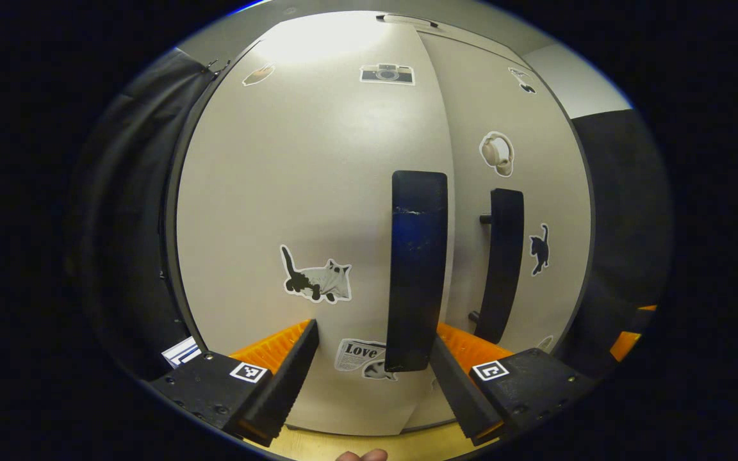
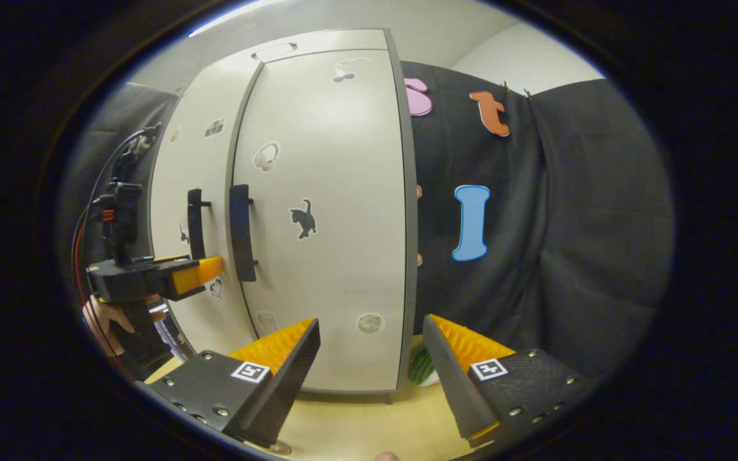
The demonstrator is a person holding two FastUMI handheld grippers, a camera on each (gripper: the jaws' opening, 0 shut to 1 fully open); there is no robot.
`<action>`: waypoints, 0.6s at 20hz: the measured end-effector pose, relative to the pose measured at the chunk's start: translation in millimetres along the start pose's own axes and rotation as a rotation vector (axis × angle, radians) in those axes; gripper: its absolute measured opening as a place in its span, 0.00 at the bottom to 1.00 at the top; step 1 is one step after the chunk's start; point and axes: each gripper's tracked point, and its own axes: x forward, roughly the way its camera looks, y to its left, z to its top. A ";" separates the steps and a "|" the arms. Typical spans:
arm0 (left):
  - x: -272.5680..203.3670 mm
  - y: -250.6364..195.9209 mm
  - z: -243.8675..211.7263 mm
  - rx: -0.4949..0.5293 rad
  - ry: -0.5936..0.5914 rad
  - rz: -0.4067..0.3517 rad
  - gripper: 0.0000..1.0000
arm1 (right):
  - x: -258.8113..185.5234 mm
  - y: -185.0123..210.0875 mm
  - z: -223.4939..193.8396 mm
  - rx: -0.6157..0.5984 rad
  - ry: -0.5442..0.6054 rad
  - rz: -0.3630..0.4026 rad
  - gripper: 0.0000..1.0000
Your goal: Grasp the bottle in the cabinet with the left hand and place it on the coaster, then close the right door with the right hand and the left door with the left hand.
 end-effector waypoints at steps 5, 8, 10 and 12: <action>1.0 0.9 -4.0 -0.020 0.018 0.028 1.00 | -13.7 8.1 5.1 0.001 -0.010 0.015 0.98; -20.9 -2.0 2.8 -0.027 -0.003 0.019 1.00 | -23.3 15.8 15.3 0.007 -0.030 0.028 0.99; -43.1 -1.8 10.5 -0.001 -0.018 0.023 0.99 | -30.0 18.2 20.9 0.001 -0.037 0.030 0.98; -70.3 -1.0 19.3 0.012 -0.038 0.028 1.00 | -36.2 22.0 27.4 0.003 -0.044 0.031 0.98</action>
